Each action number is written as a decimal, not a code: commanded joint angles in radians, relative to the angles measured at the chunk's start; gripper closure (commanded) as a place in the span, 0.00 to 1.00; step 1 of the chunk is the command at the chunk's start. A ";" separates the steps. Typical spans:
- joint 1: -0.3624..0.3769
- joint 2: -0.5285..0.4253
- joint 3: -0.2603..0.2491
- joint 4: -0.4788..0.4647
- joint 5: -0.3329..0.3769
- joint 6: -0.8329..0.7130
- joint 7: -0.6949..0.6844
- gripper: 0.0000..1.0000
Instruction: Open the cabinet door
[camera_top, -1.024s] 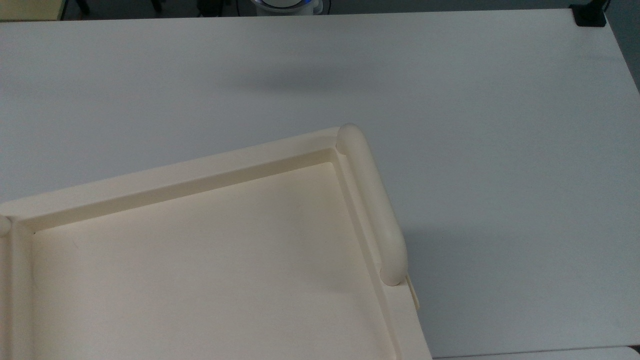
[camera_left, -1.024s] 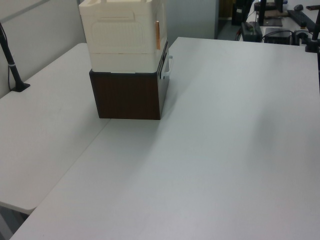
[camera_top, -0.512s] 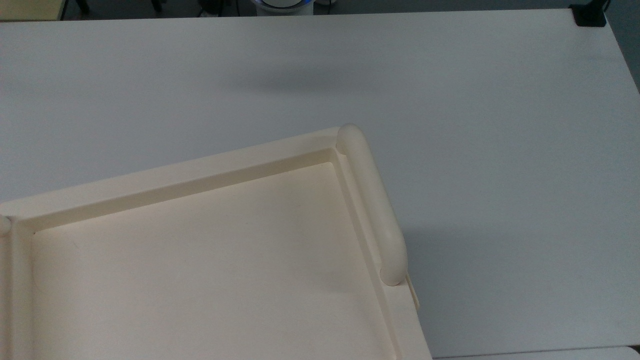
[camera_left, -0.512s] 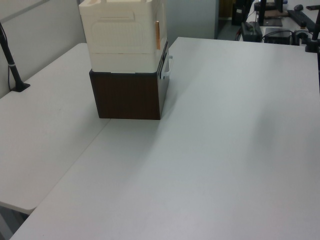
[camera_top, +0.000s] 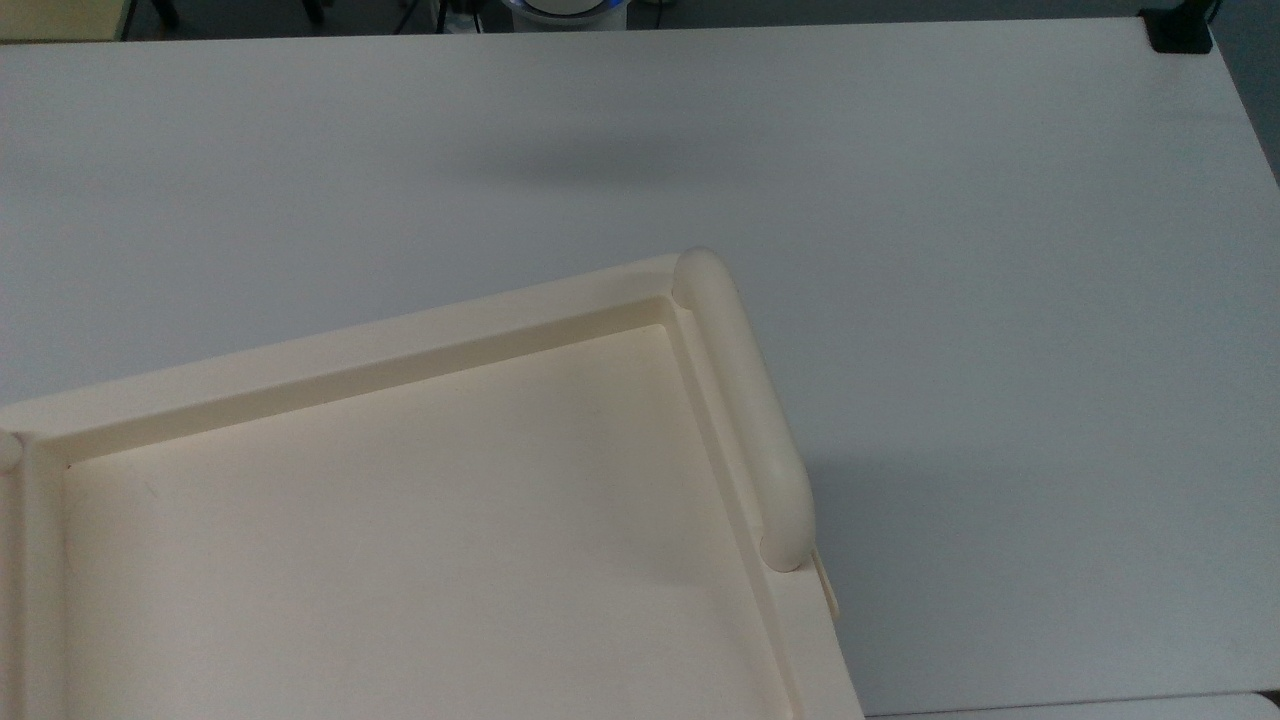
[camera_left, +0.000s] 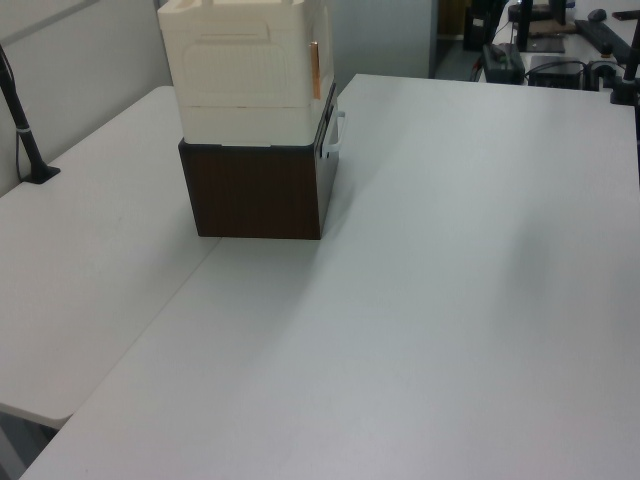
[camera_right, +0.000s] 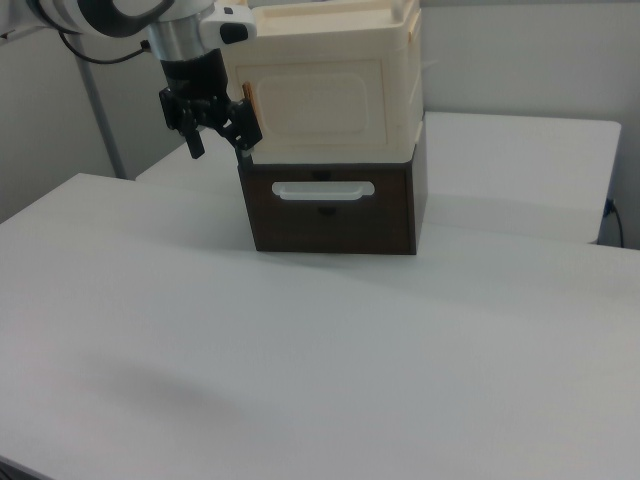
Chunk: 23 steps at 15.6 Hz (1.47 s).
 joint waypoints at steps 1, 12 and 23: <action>0.017 -0.003 -0.008 -0.017 -0.001 0.028 -0.020 0.00; 0.018 0.078 0.044 -0.012 0.027 0.358 -0.160 0.00; 0.044 0.158 0.076 -0.012 0.292 0.754 -0.174 0.36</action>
